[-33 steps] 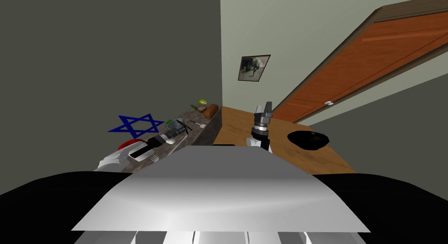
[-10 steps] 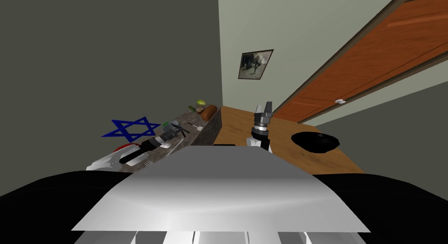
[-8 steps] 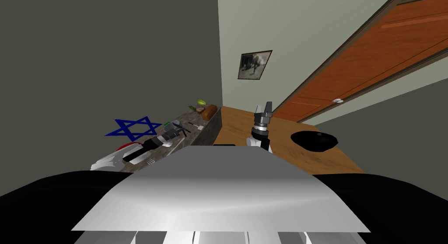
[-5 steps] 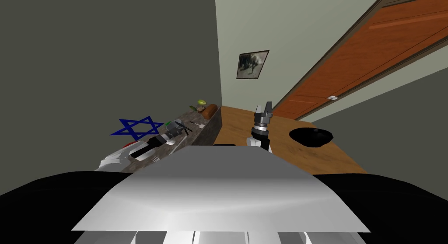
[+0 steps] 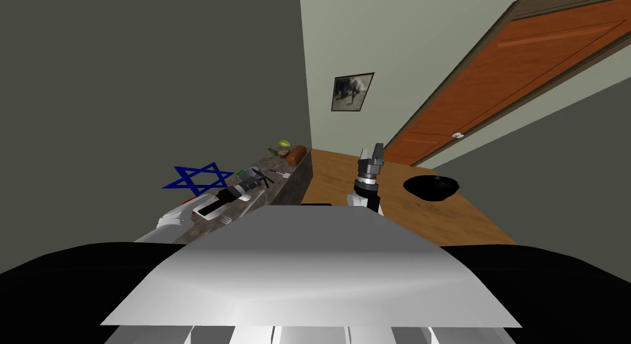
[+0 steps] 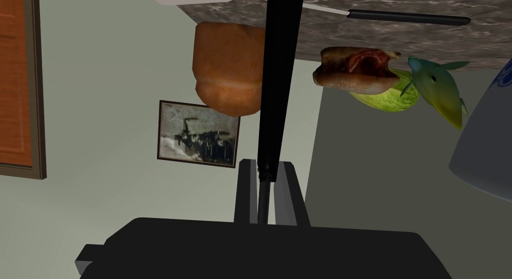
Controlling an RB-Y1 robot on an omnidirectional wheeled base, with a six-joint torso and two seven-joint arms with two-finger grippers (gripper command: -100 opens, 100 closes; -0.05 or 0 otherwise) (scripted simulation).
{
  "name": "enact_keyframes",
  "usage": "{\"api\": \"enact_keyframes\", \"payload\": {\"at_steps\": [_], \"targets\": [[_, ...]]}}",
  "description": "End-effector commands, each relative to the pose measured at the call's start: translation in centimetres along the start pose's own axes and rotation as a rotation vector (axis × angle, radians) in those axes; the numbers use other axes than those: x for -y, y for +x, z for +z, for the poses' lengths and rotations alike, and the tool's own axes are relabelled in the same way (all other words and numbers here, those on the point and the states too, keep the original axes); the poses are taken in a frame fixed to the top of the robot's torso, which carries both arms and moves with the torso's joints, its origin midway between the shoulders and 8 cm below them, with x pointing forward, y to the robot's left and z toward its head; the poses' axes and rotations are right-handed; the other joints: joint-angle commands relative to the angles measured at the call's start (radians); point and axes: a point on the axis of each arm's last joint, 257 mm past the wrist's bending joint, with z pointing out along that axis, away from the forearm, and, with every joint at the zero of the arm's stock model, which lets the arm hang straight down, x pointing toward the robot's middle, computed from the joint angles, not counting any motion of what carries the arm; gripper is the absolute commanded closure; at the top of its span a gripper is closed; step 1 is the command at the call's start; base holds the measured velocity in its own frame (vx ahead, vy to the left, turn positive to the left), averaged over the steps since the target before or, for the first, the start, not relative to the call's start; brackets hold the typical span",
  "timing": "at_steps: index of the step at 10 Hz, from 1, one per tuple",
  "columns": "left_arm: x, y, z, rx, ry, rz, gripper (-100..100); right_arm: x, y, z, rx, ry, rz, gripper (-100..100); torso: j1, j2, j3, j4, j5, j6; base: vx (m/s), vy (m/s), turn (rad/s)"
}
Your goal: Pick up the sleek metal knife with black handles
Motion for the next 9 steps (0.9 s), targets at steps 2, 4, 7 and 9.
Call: {"api": "enact_keyframes", "payload": {"at_steps": [2, 4, 7, 9], "targets": [[0.4, -0.8, 1.6, 0.008, -0.016, -0.001, 100, 0.0, 0.0, 0.0, 0.0, 0.0, 0.0, 0, -0.001, -0.003, -0.002, -0.001, 0.0, -0.001, -0.055, 0.051, -0.029], [1.1, -1.9, 2.9, 0.022, -0.019, -0.001, 100, 0.0, 0.0, 0.0, 0.0, 0.0, 0.0, 0, 0.0, -0.001, -0.001, 0.0, 0.0, 0.0, -0.111, 0.074, -0.081], [1.3, -2.9, 4.1, 0.035, -0.045, -0.001, 100, 0.0, 0.0, 0.0, 0.0, 0.0, 0.0, 0, -0.001, -0.002, -0.001, 0.0, 0.0, -0.002, -0.091, 0.045, -0.038], [1.0, -2.9, 4.0, 0.029, -0.06, -0.001, 100, 0.0, 0.0, 0.0, 0.0, 0.0, 0.0, 0, -0.001, -0.001, 0.0, 0.0, 0.0, -0.001, -0.064, 0.038, -0.047]]}}
